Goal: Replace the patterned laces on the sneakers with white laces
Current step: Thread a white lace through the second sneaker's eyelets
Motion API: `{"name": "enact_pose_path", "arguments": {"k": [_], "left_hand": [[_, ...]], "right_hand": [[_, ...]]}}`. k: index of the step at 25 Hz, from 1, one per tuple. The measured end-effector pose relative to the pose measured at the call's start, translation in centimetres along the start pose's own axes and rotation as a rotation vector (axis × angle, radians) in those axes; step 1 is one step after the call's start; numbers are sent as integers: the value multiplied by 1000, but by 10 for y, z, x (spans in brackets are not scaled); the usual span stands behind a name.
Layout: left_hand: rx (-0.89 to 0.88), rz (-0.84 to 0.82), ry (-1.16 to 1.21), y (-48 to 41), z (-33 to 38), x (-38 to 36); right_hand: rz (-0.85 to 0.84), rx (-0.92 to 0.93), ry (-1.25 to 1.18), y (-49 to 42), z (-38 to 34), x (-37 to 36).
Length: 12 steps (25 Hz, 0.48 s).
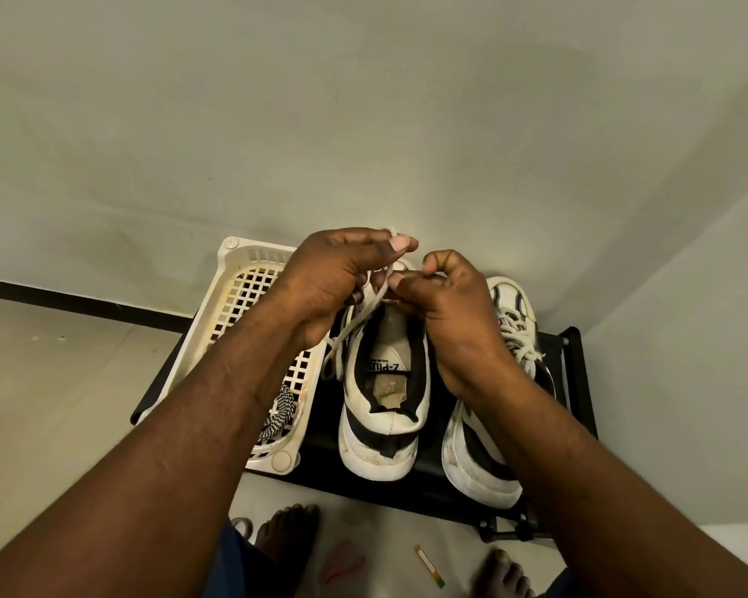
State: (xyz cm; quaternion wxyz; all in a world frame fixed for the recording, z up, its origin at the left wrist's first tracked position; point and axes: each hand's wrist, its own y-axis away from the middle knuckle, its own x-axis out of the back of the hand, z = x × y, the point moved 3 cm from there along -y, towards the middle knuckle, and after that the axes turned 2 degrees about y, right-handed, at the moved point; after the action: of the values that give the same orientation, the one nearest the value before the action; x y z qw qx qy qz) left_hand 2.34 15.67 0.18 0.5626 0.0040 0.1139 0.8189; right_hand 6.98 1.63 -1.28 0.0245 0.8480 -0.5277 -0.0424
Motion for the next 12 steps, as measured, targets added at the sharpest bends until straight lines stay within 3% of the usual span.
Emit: {"name": "enact_pose_path", "arguments": {"k": [3, 5, 6, 8, 10, 12], "left_hand": [[-44, 163, -109, -11, -8, 15], [-80, 308, -595, -19, -13, 28], [-49, 361, -878, -21, -17, 36], [88, 410, -1187, -21, -22, 48], [153, 417, -1263, -18, -25, 50], [47, 462, -1248, -15, -19, 43]], "right_hand": [[-161, -86, -397, 1, -10, 1], [-160, -66, -500, -1, -17, 10], [-118, -33, -470, -5, -19, 17], [-26, 40, -335, -10, -23, 33], [13, 40, -190, -13, -24, 44], [-13, -14, -40, -14, -19, 43]]}}
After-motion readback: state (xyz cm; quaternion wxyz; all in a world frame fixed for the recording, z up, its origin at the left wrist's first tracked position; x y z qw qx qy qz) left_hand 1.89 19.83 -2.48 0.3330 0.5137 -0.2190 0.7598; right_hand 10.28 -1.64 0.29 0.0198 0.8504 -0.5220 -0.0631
